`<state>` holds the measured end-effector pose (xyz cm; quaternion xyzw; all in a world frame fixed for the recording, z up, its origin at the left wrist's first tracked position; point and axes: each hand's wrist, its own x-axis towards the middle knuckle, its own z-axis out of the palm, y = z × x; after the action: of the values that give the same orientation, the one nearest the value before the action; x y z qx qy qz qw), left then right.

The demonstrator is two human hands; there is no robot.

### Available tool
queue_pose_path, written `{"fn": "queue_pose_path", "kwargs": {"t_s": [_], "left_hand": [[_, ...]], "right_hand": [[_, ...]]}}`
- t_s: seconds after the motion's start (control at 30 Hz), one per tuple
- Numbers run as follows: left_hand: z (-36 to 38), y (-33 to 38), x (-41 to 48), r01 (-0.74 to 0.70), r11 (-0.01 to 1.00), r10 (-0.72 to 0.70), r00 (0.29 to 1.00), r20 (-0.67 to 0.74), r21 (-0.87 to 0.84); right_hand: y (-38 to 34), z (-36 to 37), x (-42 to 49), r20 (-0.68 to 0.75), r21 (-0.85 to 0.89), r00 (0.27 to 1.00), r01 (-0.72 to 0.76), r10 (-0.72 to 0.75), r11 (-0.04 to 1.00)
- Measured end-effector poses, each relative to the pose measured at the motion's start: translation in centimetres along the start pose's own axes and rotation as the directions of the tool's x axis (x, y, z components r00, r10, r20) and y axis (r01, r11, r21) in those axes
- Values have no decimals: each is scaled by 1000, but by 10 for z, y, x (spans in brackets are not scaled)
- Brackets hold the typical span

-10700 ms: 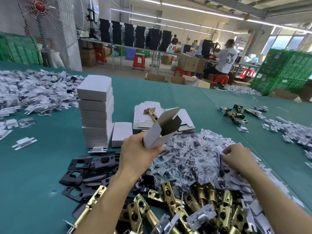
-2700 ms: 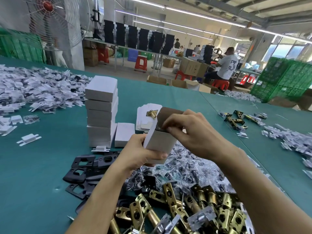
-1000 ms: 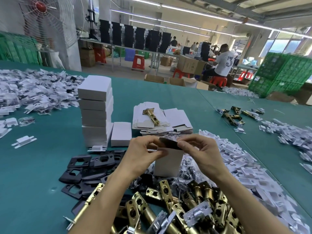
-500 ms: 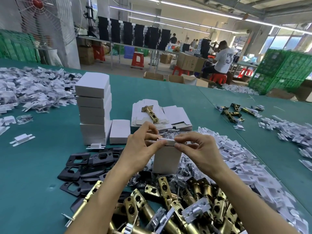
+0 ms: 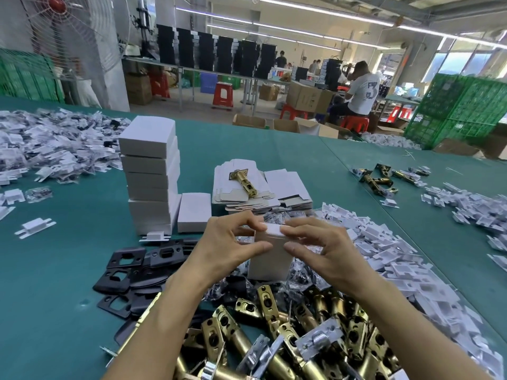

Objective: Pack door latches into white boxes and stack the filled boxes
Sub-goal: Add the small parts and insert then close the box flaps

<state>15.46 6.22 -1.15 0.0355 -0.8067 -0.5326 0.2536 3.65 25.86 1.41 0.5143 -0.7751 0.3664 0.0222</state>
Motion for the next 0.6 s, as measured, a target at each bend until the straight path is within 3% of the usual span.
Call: {"fn": "queue_pose_path", "kwargs": {"t_s": [0.1,0.27,0.37,0.43,0.5,0.6], "left_hand": [[2,-3,1,-12,999,12,1000,5,40],[3,-4,5,42,999,-42,999,-13,-6],[4,-2,4,106,994,-106,994,12,-14],[6,-1,3,187,982,-188,980,62,16],[7,2,3,233,972,-231,972,47,-32],[10,12,4,224,948,-261,953,-154,-225]], "right_hand": [[4,4,-3,2,-30,1000,27,-27,999],[2,11,0,-28,164,999,-21,26,986],[1,12,4,-121,295,987,-65,104,953],[-5,12,10,-163,566,949,-133,269,814],[-9,11,17,-181,732,884,-172,432,660],[-17,17,31,-44,858,809,-271,587,437]]}}
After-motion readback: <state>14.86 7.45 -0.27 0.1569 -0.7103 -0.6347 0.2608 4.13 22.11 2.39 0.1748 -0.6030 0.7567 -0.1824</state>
